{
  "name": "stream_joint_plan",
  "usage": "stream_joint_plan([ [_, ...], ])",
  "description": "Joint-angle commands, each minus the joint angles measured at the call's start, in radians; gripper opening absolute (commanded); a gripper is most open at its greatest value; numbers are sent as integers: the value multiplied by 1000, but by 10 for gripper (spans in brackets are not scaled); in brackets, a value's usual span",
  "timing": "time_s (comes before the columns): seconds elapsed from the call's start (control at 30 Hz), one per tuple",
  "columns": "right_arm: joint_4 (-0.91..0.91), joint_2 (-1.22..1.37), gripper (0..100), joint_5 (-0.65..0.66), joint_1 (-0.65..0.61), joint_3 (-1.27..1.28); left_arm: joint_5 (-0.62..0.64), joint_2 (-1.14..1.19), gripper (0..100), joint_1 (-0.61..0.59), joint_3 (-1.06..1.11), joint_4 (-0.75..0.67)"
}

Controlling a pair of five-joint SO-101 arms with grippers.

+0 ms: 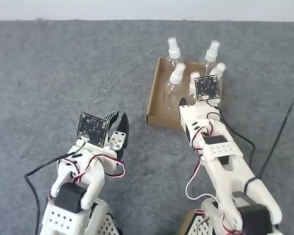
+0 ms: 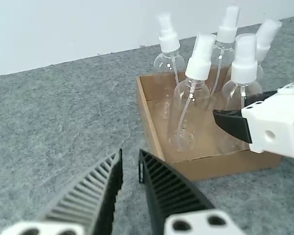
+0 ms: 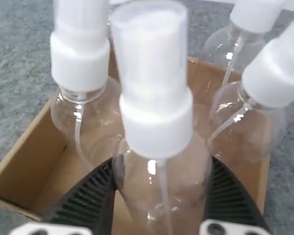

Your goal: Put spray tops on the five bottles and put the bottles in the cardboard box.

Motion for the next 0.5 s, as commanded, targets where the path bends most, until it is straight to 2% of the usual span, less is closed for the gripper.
stream_joint_plan([
  [0.0,-1,-71,192,5,-4,-6,-9,-15,44,-8,-8,-26],
  [0.17,-1,-71,196,6,-4,-6,-9,-15,44,-8,-8,-26],
  [0.37,5,-71,322,6,-4,-6,-9,-15,44,-8,-8,-26],
  [0.47,5,-71,323,9,-4,-6,-9,-15,44,-8,-8,-26],
])
